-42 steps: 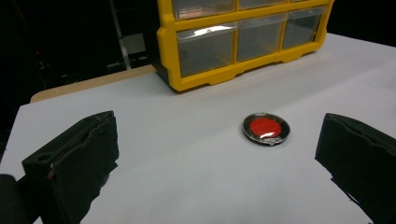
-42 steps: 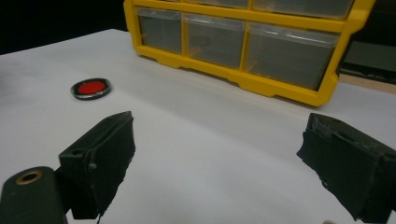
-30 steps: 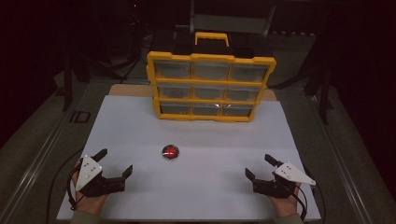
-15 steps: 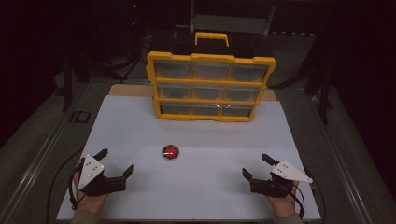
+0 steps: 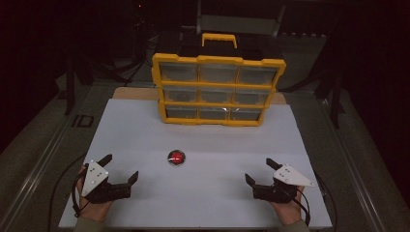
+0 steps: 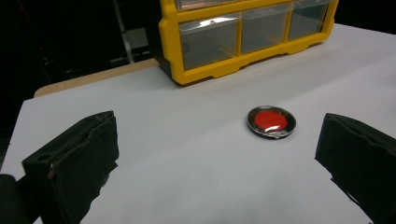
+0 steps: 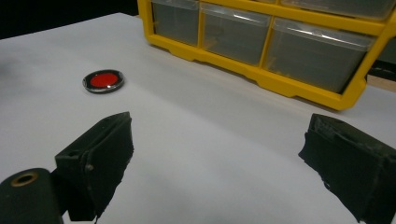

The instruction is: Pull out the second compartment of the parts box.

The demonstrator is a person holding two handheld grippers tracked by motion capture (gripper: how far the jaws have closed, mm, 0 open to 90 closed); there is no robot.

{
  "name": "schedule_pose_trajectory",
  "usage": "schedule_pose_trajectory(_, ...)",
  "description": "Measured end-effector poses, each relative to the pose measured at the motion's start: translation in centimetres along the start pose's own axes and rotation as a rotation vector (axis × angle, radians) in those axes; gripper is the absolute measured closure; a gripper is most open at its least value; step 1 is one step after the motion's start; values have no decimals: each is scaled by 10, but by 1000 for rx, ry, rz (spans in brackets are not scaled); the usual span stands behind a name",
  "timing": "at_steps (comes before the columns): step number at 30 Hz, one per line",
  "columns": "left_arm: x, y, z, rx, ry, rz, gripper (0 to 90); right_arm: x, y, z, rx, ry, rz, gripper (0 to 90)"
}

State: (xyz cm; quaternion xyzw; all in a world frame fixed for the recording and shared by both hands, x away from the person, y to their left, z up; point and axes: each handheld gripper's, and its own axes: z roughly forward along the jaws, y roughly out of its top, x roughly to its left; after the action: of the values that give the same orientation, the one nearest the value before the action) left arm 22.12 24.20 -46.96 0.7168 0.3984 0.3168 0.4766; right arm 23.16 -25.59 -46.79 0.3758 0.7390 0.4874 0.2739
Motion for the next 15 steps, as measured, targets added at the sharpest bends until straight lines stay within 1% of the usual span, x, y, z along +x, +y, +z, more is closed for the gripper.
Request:
schedule_pose_trajectory(4,0,0,-1,-4,6,0,0,2,6,2,2,-1,-3,83)
schedule_pose_trajectory(7,-1,1,-2,-11,11,-3,0,3,11,4,-11,-16,-7,85)
schedule_pose_trajectory(10,0,0,-2,-9,16,-6,0,3,17,6,-16,-10,-2,85)
schedule_pose_trajectory(15,0,0,-1,-7,9,-7,0,3,26,9,-14,0,-1,84)
